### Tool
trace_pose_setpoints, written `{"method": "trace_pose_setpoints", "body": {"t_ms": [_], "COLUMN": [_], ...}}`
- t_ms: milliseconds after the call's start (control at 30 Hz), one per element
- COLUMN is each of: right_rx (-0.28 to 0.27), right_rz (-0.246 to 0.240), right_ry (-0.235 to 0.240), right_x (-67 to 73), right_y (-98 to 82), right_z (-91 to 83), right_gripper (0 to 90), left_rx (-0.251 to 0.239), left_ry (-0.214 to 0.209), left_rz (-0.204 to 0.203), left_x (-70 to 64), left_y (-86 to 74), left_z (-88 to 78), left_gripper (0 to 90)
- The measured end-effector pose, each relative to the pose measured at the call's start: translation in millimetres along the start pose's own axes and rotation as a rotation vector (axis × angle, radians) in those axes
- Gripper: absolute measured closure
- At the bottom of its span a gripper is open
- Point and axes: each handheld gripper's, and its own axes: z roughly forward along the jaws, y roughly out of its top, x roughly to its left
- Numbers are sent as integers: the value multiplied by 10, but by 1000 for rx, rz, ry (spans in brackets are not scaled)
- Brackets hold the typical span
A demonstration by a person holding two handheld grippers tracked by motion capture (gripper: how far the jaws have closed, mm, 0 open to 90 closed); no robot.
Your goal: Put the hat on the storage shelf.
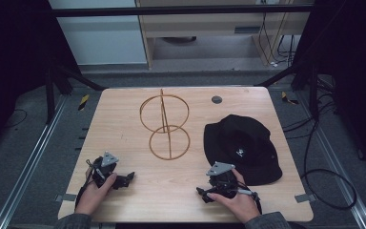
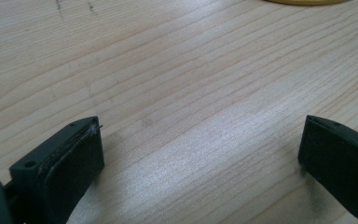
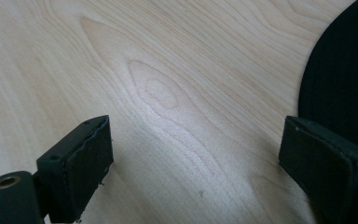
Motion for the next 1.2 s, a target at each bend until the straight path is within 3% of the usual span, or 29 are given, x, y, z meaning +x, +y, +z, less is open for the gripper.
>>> {"method": "trace_pose_setpoints", "body": {"t_ms": [100,200,367,467,633,833,1033,1200], "right_rx": [19,63,103,138,174,179,172,212], "right_rz": [-30,-104,-132,-163,-159,-159,-151,-132], "right_ry": [10,-3,4,-27,-50,-108,-149,-189], "right_x": [21,6,-49,-139,-247,-411,-562,-789], "right_y": [79,213,384,554,722,1043,1230,1384], "right_z": [-101,-256,-436,-618,-800,-1126,-1323,-1475], "right_gripper": [95,90,94,100,99,115,148,148], "left_rx": [0,0,0,0,0,0,0,1], "left_ry": [1,1,2,2,2,2,2,1], "left_rz": [0,-1,-1,-1,-2,-2,-2,-4], "left_x": [-1,-2,-3,-3,-3,-4,-4,-5], "left_y": [-1,-1,-1,-2,-2,-2,-2,-3], "left_z": [-1,-1,-1,-1,-1,-2,-2,-2], "left_gripper": [0,0,0,0,0,0,0,0]}}
